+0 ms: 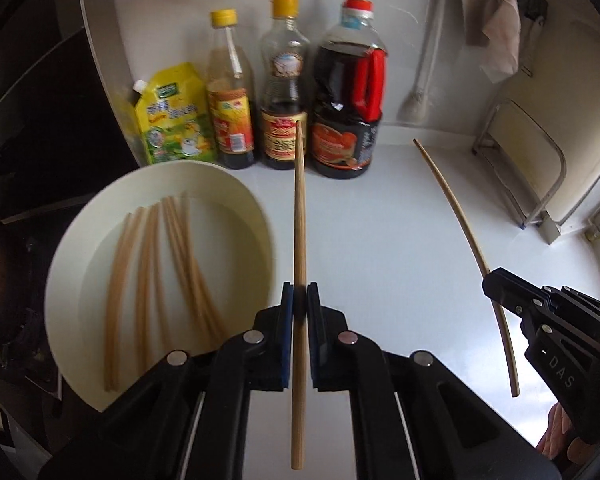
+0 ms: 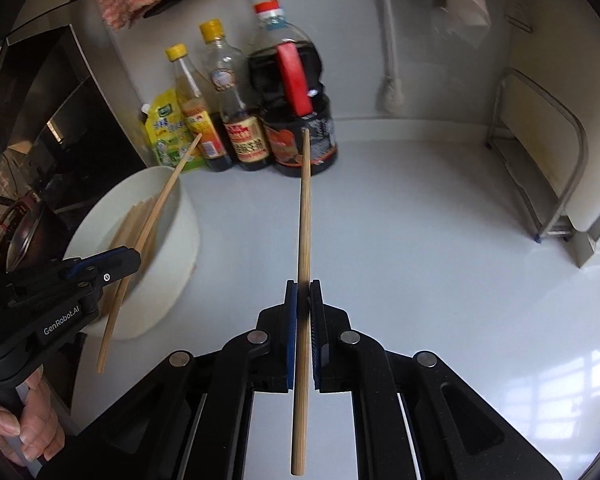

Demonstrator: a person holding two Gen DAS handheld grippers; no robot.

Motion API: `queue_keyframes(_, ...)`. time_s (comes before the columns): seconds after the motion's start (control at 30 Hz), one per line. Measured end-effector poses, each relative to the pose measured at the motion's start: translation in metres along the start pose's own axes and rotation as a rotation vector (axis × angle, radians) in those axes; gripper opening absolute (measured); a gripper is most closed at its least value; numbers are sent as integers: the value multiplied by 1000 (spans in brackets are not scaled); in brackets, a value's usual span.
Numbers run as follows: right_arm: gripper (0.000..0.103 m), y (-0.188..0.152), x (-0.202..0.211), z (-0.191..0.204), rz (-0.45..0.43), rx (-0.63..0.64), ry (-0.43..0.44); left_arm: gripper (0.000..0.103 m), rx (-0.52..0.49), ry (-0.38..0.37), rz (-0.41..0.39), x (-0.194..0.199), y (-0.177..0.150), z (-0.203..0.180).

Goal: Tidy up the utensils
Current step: 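Lift and carry both held chopsticks over the white basin, then open the left tool into the basin while the right tool releases its chopstick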

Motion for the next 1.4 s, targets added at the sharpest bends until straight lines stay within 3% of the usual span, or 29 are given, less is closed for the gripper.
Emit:
queue_keyframes(0.2,6,28,-38,87,21,87,110,8,68,112,-5,0,3,87)
queue_keyframes(0.37,6,37,-74,145,71,148,177,8,104,170,14,-12,2,137)
queue_keyframes(0.7,6,43,-128,183,165,150,206,8,150,158,84,-49,2,177)
queue_keyframes(0.73,6,42,-130,184,172,151,208,10,155,156,86,-51,1,177)
queue_keyframes(0.8,6,43,-134,186,186,159,200,25,172,146,95,-54,0,179)
queue_keyframes(0.93,11,42,-132,181,176,146,170,31,194,141,96,-53,-2,183)
queue_keyframes(1.03,11,42,-127,177,172,126,167,44,208,152,88,-49,-1,188)
queue_keyframes(1.1,13,42,-123,175,166,125,163,66,209,168,78,-44,-1,190)
queue_keyframes(1.37,21,37,-104,173,134,129,116,67,198,157,57,-25,-4,188)
queue_keyframes(1.4,28,36,-102,172,132,128,105,67,197,154,53,-22,-4,187)
Point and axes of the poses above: each gripper's, at about its wrist camera, not at the fingertips, and x roughly against the way its jaws point, z to its left, y to its top, the point moved 5 cm from there along -x, roughly the way its jaws point, and after that the axes turned 3 degrees about x, right-handed, at the moved point
